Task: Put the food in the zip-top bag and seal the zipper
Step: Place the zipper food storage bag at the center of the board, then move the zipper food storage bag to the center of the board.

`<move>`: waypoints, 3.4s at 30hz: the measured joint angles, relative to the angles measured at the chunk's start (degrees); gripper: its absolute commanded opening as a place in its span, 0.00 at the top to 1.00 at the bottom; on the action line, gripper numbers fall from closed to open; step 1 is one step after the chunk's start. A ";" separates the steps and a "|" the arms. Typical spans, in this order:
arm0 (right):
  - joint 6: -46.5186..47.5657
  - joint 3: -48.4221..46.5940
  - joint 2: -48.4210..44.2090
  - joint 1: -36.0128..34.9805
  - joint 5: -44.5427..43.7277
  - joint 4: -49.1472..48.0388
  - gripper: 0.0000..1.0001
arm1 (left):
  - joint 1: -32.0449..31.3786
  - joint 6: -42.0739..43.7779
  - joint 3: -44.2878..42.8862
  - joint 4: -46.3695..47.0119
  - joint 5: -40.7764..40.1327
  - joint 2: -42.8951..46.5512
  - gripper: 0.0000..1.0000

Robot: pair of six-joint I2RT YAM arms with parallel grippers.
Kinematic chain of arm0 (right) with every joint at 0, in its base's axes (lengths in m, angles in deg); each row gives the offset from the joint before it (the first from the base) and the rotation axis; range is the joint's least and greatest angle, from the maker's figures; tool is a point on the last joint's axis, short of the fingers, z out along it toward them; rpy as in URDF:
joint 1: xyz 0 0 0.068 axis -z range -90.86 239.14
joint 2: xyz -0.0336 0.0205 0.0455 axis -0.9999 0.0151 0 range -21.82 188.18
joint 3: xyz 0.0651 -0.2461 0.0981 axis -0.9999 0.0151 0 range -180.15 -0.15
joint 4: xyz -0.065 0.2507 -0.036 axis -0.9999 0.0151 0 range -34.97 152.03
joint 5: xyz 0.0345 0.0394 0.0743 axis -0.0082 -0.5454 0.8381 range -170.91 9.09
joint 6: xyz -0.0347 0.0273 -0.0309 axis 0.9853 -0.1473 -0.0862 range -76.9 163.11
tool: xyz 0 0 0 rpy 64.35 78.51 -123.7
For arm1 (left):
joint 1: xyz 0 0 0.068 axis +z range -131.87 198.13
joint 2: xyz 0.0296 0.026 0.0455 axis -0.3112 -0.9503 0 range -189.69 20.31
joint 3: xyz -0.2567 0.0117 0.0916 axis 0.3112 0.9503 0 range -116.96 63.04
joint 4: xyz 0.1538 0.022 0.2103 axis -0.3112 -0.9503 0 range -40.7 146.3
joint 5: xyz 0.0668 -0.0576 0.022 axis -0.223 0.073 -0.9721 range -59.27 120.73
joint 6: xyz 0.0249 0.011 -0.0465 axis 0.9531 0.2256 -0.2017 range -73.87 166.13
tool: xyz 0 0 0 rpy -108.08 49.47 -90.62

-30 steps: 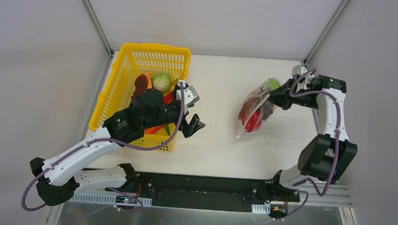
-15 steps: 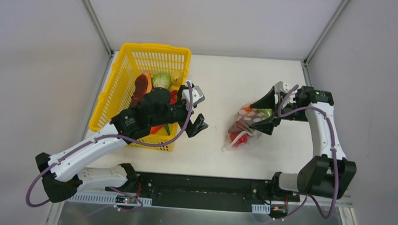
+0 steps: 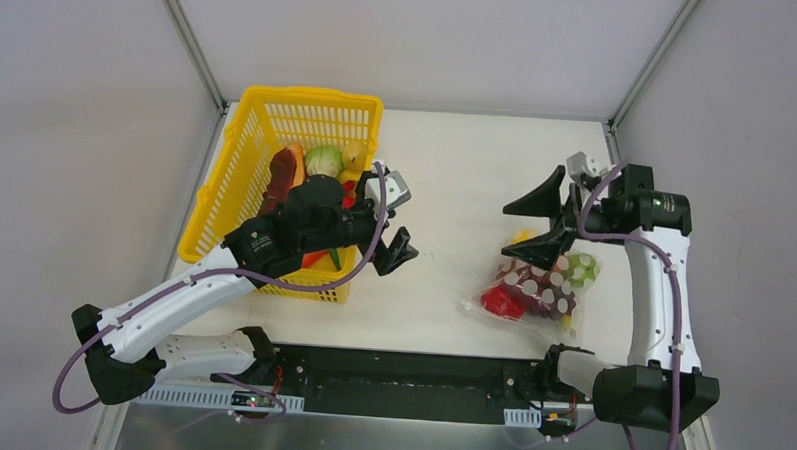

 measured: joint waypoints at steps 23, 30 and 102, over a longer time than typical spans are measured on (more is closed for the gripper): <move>-91.89 -0.15 -15.58 -3.98 -65.02 -47.04 0.00 | 0.00 0.00 -0.02 0.24 -0.02 0.04 0.07; -101.74 24.46 -21.00 -1.86 -93.44 -56.50 0.00 | 0.00 -0.35 0.02 0.68 -0.07 0.74 0.07; -130.97 49.51 -33.22 -5.27 -74.07 -46.14 0.00 | -14.03 -34.75 -2.73 4.85 -0.42 -30.42 0.19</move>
